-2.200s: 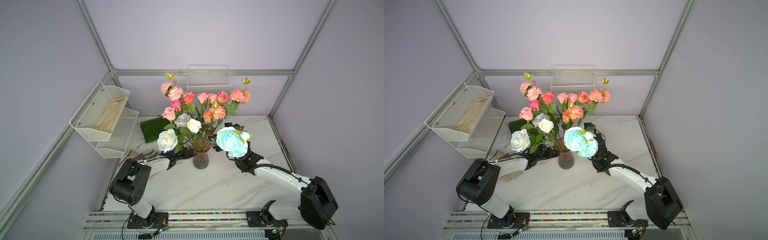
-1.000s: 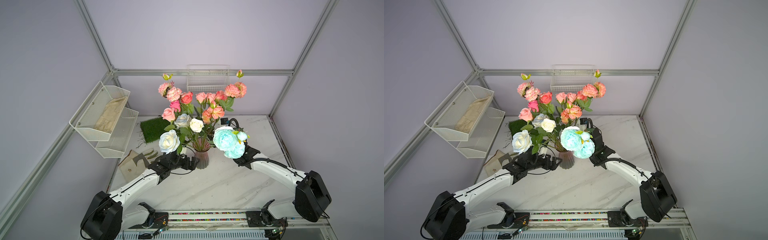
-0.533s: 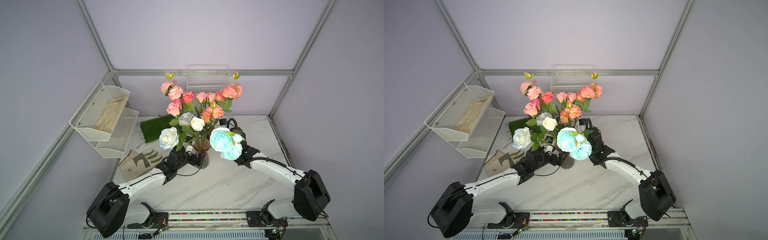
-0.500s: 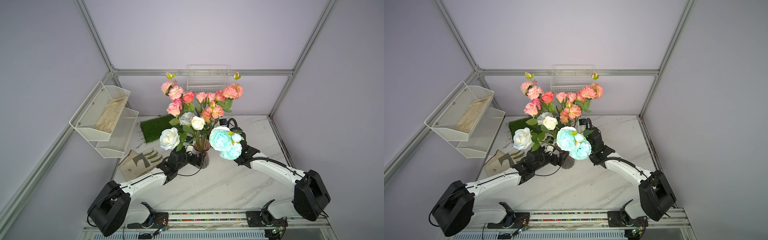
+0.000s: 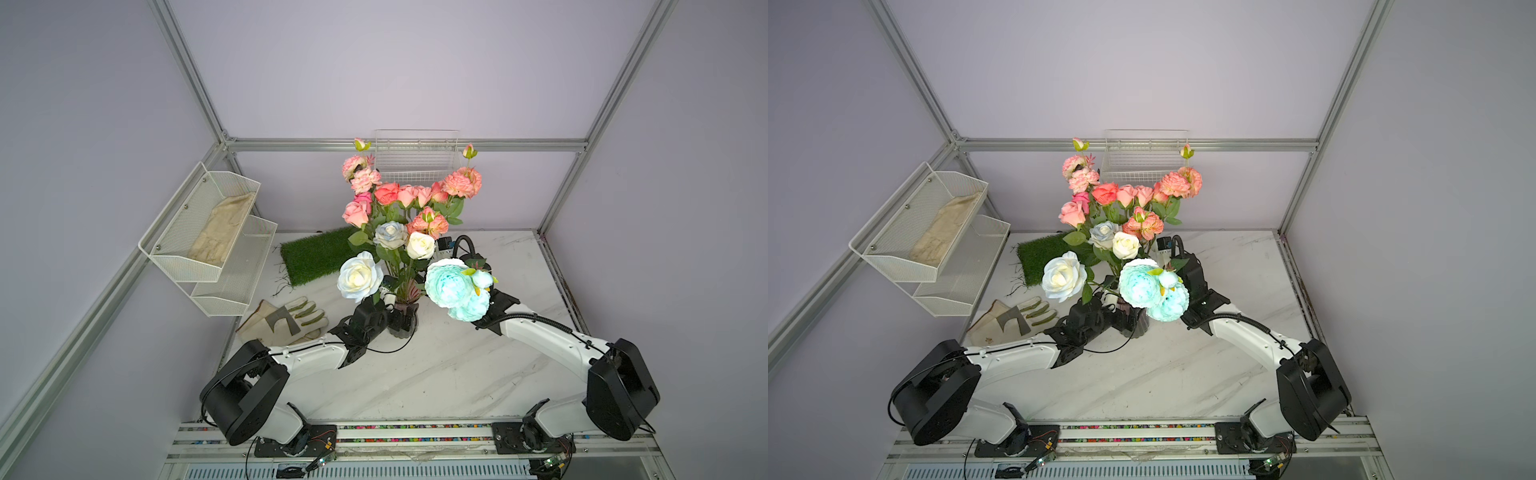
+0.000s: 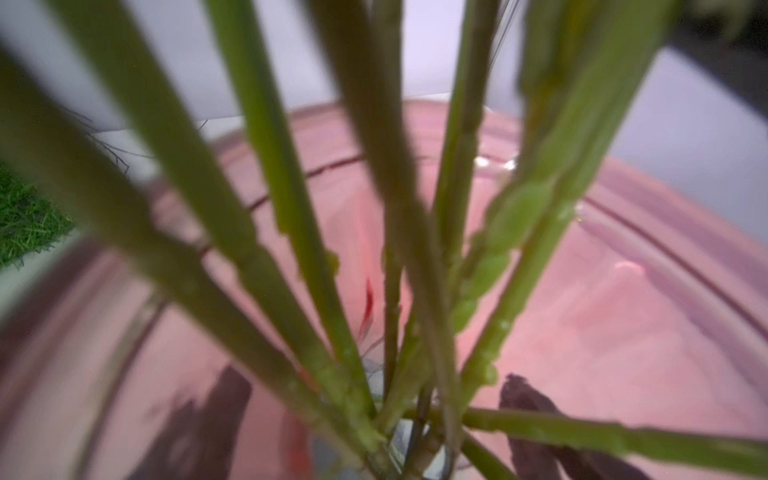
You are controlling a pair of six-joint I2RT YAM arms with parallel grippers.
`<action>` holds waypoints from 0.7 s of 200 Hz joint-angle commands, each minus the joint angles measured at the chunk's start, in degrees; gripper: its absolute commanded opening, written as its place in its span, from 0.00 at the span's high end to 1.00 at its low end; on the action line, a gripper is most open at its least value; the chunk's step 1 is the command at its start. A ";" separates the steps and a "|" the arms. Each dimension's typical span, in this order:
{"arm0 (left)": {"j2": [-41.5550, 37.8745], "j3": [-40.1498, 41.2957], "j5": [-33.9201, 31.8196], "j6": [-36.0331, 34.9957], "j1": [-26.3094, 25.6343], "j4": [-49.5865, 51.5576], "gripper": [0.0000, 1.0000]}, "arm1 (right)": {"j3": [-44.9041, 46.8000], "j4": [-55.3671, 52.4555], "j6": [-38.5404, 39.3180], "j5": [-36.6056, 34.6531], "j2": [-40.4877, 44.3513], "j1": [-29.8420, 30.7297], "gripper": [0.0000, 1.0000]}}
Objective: Pick out pink flowers from the vase
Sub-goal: Pick up the vase from the center of the board.
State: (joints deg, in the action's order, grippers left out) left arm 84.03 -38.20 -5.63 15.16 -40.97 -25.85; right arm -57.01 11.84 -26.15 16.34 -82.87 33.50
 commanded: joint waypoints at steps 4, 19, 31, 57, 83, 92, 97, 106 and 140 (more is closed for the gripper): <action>1.12 -2.72 -1.51 -1.27 -0.33 -3.02 0.07 | 1.97 -4.15 -1.30 3.51 0.09 0.43 1.00; 1.46 -2.67 -1.86 -1.26 -0.43 -3.58 0.09 | 2.38 -4.19 -1.62 3.96 -0.06 0.41 1.00; 1.75 -2.76 -2.11 -0.93 -0.48 -3.73 0.11 | 2.86 -4.15 -1.75 4.26 -0.10 0.52 1.00; 2.36 -3.15 -1.43 -0.85 -0.60 -3.86 0.22 | 3.56 -4.36 -1.62 4.62 -0.10 0.61 1.00; 2.65 -3.39 -0.65 -0.66 -0.73 -3.43 0.40 | 3.88 -4.63 -1.36 4.59 -0.07 0.61 1.00; 2.80 -3.53 -0.64 -0.59 -0.69 -2.94 0.46 | 3.98 -4.58 -1.36 4.45 0.07 0.61 1.00; 2.81 -3.70 -0.46 -0.57 -0.69 -2.62 0.49 | 4.09 -4.54 -1.36 4.34 0.22 0.61 1.00; 2.98 -4.04 -0.26 -0.58 -0.69 -1.93 0.54 | 4.22 -4.45 -1.36 4.19 0.43 0.61 1.00; 3.50 -4.84 0.13 -0.26 -0.69 -0.60 0.67 | 4.54 -4.54 -1.03 3.69 1.14 0.61 1.00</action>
State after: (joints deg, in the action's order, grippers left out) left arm 85.93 -39.27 -6.63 13.89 -41.67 -28.08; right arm -55.09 13.89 -26.89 17.15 -81.80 33.10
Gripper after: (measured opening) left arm 0.443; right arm 0.080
